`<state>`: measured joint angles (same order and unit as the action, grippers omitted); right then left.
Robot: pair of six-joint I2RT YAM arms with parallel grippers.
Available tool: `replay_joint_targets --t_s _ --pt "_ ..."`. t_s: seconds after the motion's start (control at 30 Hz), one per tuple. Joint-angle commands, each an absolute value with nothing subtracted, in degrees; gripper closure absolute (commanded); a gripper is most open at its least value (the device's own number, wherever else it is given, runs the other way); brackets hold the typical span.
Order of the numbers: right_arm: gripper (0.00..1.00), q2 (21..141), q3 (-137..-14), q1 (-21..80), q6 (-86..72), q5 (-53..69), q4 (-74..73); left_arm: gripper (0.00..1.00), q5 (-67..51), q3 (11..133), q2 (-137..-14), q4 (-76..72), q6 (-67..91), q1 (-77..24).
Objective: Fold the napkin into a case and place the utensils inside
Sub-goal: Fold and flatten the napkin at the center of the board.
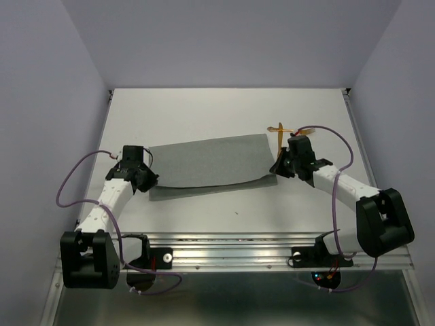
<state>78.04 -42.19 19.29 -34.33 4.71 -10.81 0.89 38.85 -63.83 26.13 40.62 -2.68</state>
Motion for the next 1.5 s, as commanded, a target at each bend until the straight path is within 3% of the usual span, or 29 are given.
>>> replay_joint_targets --t_s 0.0,0.5,0.83,1.33,1.4,1.47 --pt "0.99 78.75 -40.7 19.86 -34.45 4.57 -8.0 1.0 4.13 39.29 -61.52 27.33 42.97 -2.99" --pt "0.99 78.49 -39.11 20.92 -34.36 5.36 -8.0 1.0 6.68 40.34 -61.44 28.21 44.21 -2.99" --pt "0.99 75.76 -44.82 20.92 -32.17 2.99 -11.42 1.0 10.1 46.23 -60.73 30.58 42.8 -2.99" --pt "0.99 77.25 -38.06 23.2 -34.89 4.57 -9.4 1.0 7.56 39.03 -60.38 27.95 45.44 -2.99" --pt "0.89 77.69 -37.79 23.2 -34.98 4.22 -9.41 1.0 7.03 38.5 -60.99 27.77 45.09 -2.99" --pt "0.62 77.87 -37.97 23.2 -34.89 4.04 -9.58 0.71 6.16 38.76 -62.22 28.04 45.0 -2.99"
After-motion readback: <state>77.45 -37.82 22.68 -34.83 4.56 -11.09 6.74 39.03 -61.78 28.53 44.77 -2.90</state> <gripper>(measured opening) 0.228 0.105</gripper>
